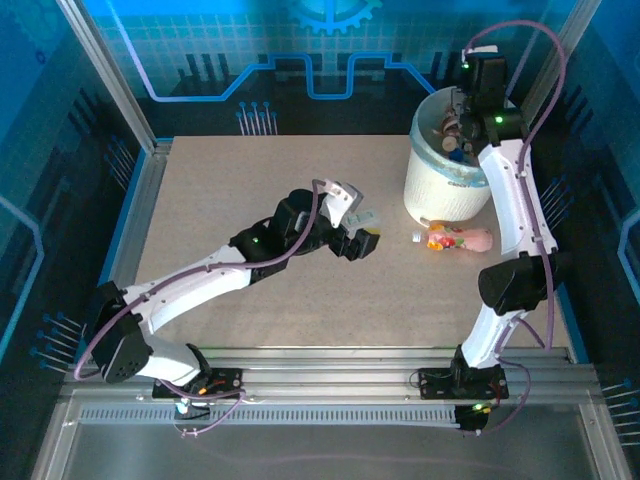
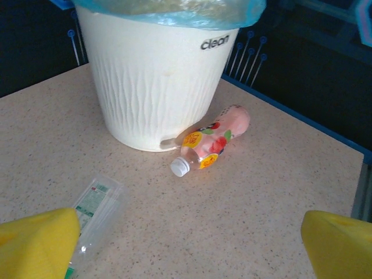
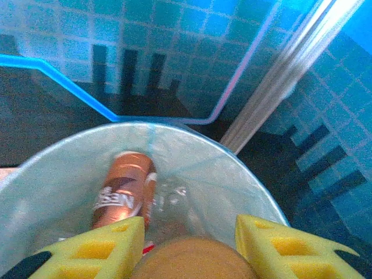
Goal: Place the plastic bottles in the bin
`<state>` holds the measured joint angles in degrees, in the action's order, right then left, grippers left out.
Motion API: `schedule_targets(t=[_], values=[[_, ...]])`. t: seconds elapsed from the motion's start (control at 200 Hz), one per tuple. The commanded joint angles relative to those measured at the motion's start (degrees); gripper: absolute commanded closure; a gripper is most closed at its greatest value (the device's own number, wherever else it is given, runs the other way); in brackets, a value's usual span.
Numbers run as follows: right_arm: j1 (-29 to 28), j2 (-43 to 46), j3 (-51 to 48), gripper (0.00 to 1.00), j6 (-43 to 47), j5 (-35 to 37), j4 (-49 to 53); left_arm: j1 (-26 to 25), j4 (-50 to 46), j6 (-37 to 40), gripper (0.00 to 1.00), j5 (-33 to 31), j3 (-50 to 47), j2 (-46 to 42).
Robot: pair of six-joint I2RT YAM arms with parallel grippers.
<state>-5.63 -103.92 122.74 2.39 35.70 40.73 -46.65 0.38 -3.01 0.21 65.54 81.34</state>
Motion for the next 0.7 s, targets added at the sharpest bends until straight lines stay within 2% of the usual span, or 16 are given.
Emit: schedule_targets(t=[0.0, 0.14, 0.255, 0.33, 0.415, 0.695], values=[[3.13, -2.91, 1.41, 0.81, -1.01, 1.74, 3.28, 1.10, 1.05, -1.68, 0.01, 0.38, 1.61, 1.15], [4.79, -4.99, 1.33, 0.76, -1.74, 0.70, 2.35, 2.15, 1.11, -2.71, 0.01, 1.07, 2.01, 2.71], [5.06, -9.03, 3.52, 0.61, -0.19, 1.20, 2.79, 2.53, 1.12, -3.26, 0.01, 1.49, 2.61, 4.12], [5.06, -12.61, 7.29, 0.48, -0.02, 1.39, 5.52, 2.71, 1.16, -3.39, 0.01, 1.97, 2.64, 4.74], [4.97, -15.55, 11.76, 0.37, -0.42, 1.06, 8.90, 2.87, 0.99, -3.47, 0.01, 2.16, 3.04, 5.45], [4.11, -14.37, 14.73, 0.34, -2.53, -3.80, 10.75, 3.20, 0.76, -4.41, 0.01, 2.48, 3.98, 6.23]])
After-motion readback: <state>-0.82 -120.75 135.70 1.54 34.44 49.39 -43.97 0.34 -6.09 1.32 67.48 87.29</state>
